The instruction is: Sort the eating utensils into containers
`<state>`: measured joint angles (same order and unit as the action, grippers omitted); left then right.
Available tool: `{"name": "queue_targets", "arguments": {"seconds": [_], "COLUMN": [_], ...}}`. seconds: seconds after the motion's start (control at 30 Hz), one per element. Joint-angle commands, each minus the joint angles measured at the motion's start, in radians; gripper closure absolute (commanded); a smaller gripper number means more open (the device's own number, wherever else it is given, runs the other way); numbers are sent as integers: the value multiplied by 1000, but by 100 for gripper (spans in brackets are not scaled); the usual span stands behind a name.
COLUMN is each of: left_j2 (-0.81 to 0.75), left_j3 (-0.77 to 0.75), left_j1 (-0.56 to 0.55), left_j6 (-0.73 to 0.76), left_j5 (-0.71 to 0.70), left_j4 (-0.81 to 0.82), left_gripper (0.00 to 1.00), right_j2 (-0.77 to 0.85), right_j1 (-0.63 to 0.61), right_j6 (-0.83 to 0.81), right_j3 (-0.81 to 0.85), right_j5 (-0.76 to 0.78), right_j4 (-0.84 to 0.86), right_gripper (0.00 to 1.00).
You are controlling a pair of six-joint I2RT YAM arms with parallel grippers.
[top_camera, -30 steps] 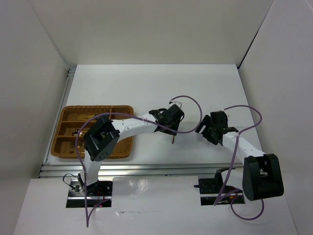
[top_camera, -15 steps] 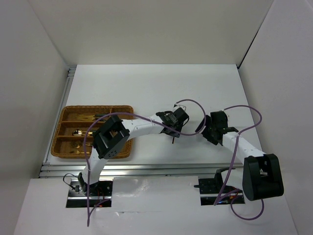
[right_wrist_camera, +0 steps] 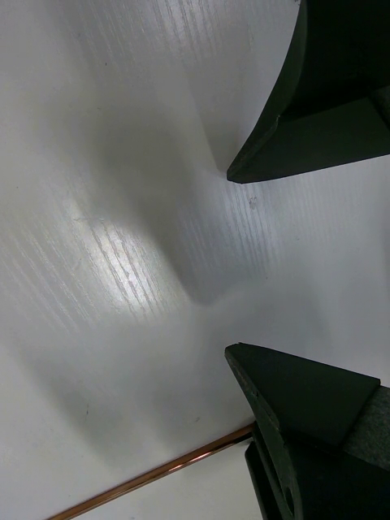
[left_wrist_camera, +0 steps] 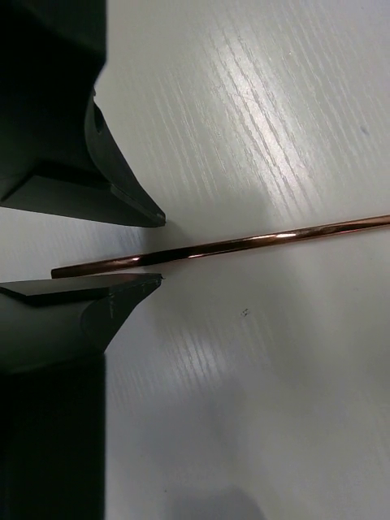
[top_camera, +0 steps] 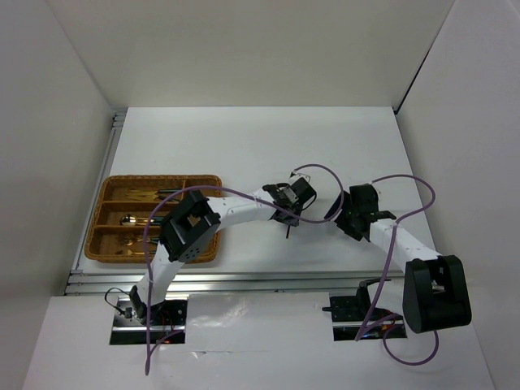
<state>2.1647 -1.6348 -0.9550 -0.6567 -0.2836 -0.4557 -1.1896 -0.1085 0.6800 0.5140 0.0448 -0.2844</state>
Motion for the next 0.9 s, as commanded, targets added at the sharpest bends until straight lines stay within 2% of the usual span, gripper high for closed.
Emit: {"name": "queue_targets", "arguments": {"seconds": [0.0, 0.33, 0.43, 0.7, 0.87], "left_j2": [29, 57, 57, -141, -279], "left_j3": [-33, -42, -16, 151, 213], "left_j1": [-2, -2, -2, 54, 87], "left_j6": [11, 2, -35, -100, -110], "left_j5": [-20, -20, -20, -42, -63], "left_j4": [-29, -38, -29, 80, 80], "left_gripper": [58, 77, 80, 82, 82], "right_j2": [4, -5, -5, -5, -5], "right_j1": [7, 7, 7, 7, 7], "right_j6": [3, 3, 3, 3, 3], "right_j3": [-6, -6, -6, -6, -6], "right_j5": [12, 12, 12, 12, -8], "right_j4": [-7, 2, 2, 2, 2], "right_gripper": [12, 12, 12, 12, 12]}}
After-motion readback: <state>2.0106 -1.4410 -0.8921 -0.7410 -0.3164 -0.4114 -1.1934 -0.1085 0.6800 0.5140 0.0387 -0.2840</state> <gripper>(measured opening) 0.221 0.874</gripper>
